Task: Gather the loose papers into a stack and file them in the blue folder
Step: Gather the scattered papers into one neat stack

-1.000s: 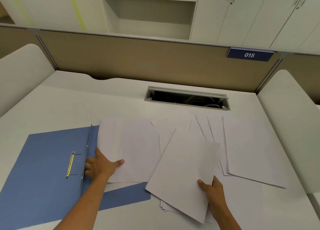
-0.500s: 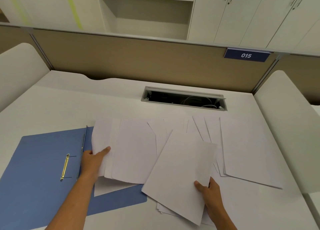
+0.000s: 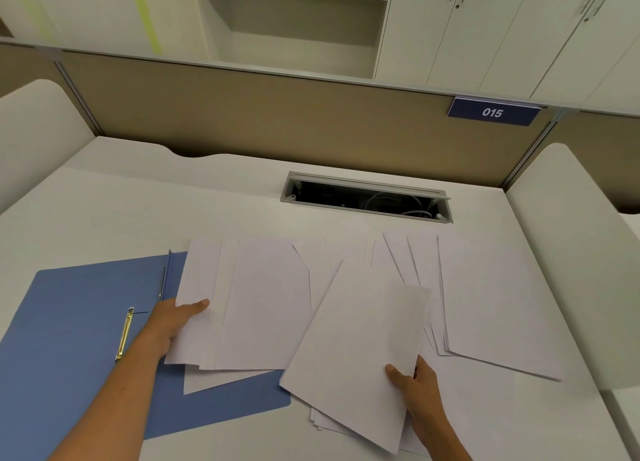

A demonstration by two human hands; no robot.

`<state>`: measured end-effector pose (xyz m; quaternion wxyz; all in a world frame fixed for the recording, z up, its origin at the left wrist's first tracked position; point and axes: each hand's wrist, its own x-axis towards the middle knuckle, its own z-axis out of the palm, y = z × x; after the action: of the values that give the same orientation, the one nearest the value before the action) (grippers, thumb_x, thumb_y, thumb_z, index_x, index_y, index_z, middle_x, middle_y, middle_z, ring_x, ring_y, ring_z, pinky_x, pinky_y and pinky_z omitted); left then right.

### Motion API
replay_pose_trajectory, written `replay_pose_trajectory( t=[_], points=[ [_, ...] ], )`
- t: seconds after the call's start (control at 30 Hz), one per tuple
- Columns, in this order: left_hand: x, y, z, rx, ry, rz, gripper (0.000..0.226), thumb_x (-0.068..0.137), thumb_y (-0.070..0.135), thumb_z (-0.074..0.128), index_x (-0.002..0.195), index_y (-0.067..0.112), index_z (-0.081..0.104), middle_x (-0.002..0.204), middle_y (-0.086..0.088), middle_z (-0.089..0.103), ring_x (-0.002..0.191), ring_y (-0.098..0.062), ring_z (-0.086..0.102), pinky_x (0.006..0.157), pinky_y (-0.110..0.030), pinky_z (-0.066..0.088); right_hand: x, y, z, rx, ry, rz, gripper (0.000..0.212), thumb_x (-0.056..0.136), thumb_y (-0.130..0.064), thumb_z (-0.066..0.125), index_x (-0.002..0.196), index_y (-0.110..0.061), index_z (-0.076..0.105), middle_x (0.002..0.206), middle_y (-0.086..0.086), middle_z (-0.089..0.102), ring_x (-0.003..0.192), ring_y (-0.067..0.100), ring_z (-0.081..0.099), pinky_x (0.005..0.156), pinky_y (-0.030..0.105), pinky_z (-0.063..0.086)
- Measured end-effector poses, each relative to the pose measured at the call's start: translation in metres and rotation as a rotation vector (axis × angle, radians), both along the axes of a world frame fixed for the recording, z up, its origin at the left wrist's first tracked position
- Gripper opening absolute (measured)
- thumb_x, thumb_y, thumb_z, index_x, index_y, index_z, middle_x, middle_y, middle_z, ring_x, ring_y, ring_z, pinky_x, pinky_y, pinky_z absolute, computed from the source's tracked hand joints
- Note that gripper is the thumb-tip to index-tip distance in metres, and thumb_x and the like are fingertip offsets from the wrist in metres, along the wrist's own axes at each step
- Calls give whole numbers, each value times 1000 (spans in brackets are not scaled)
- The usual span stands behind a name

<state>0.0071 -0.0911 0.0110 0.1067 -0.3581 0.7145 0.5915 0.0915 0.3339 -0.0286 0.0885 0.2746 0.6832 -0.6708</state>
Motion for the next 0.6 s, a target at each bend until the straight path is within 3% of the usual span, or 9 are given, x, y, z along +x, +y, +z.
replay_pose_trajectory(
  t=[0.1, 0.23, 0.4, 0.6],
  points=[
    [0, 9, -1, 69, -20, -71, 56, 76, 16, 79, 125, 2, 56, 124, -18, 62, 107, -33, 60, 95, -44, 47, 1, 0, 1, 1, 13, 4, 34, 85, -3, 66, 117, -9, 58, 108, 9, 70, 93, 30, 68, 74, 41, 57],
    [1, 35, -7, 95, 1, -131, 58, 71, 8, 82, 123, 2, 57, 115, -15, 65, 100, -30, 61, 90, -40, 48, 1, -1, 0, 6, 13, 7, 35, 85, -4, 66, 119, -9, 57, 109, 10, 70, 94, 31, 68, 78, 45, 57],
    [6, 53, -18, 111, 52, -121, 68, 66, 4, 84, 126, 4, 54, 121, -17, 62, 105, -32, 59, 93, -45, 49, 1, 1, 0, -2, 8, 13, 35, 85, -5, 67, 119, -10, 57, 111, 9, 69, 94, 30, 68, 82, 48, 57],
    [10, 39, 6, 108, 176, -166, 67, 68, 2, 82, 127, 9, 52, 113, -8, 65, 102, -28, 62, 90, -43, 50, 5, -1, 4, -33, 64, -2, 54, 85, -5, 68, 129, -23, 42, 118, 2, 62, 104, 29, 64, 88, 52, 55]
  ],
)
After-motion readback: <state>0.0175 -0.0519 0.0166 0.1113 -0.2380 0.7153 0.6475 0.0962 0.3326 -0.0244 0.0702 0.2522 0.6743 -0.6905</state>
